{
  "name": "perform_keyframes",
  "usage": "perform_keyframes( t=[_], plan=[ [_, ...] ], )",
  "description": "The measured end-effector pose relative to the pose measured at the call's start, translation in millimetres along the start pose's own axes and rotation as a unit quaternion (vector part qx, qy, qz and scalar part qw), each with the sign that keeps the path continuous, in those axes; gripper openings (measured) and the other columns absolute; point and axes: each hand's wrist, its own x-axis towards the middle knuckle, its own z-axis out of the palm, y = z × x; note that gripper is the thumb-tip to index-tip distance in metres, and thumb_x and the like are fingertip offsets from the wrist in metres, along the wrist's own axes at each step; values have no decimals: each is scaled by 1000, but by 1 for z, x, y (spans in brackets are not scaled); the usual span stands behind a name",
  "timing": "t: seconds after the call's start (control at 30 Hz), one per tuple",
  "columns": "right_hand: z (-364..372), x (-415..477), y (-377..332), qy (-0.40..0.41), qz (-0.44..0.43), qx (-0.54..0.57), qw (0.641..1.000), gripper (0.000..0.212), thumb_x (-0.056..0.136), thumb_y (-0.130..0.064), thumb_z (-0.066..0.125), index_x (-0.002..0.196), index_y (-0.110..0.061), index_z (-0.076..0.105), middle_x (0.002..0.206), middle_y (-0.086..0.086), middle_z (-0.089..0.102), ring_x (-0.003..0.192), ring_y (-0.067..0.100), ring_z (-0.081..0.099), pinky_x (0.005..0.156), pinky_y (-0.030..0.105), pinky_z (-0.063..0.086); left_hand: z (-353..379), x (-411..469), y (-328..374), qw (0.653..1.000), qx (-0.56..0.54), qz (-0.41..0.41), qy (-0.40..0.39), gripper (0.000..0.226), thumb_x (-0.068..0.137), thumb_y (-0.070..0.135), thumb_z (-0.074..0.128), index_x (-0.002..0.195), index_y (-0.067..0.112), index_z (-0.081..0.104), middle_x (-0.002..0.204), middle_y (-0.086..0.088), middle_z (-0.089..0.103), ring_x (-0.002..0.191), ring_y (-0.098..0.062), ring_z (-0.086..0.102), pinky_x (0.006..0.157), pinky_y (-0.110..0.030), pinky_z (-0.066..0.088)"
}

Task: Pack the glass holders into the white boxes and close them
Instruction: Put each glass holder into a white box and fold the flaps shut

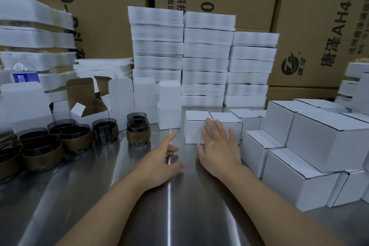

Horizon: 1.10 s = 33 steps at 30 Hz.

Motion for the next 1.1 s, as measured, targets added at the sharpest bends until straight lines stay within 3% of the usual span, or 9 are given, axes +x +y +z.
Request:
perform_keyframes(
  t=[0.2,0.3,0.4,0.53,0.7,0.8,0.97,1.1],
  plan=[
    [-1,1,1,9,-1,-3,1000,58,99,-39,27,151,-16,14,159,-4,-4,146,16,-8,115,47,-7,1,-1,1,1000,7,-3,-7,83,88,30,66,150,39,11,127,14,49,118,-4,46,100,-17,31],
    [-9,10,-4,47,-1,-23,999,51,97,-38,30,141,-12,38,154,1,22,141,19,16,115,45,0,0,0,2,1000,8,-2,-4,82,87,30,66,149,39,13,126,14,50,116,-4,47,99,-17,32],
    [-23,25,-9,81,11,-25,996,42,93,-34,35,125,-13,55,135,5,49,126,23,38,114,41,9,2,-1,1,1000,-1,-4,-2,80,87,30,66,149,39,16,126,14,49,116,-2,47,100,-19,34],
    [-37,54,-18,112,-3,4,994,47,92,-32,41,137,-20,43,139,4,45,127,25,38,112,40,14,4,1,-1,1000,-10,0,-5,78,87,32,66,147,42,18,125,17,49,110,5,47,92,-13,33],
    [-53,100,-36,23,-19,59,998,64,94,-43,41,151,-31,14,157,13,15,142,29,15,116,47,8,6,4,-3,1000,-25,5,2,75,88,33,64,147,42,19,125,18,49,103,11,46,78,1,29],
    [-55,122,-49,-11,-11,78,997,75,92,-49,43,151,-30,0,159,13,1,144,33,7,116,50,9,6,4,-4,999,-36,4,1,75,89,32,64,147,44,18,126,21,48,95,17,45,69,2,32],
    [-46,143,-59,-22,-11,91,996,87,90,-38,50,150,-27,-11,159,2,-10,145,31,-3,116,52,6,5,6,-5,999,-36,15,7,76,87,35,64,147,45,18,123,18,49,103,7,47,82,-7,33],
    [-29,143,-65,-48,-17,102,993,91,89,-33,51,148,-24,-18,160,0,1,146,28,-5,116,52,1,7,5,-5,999,-28,23,17,76,85,36,65,146,45,19,118,17,50,109,-1,52,96,-22,42]
  ],
)
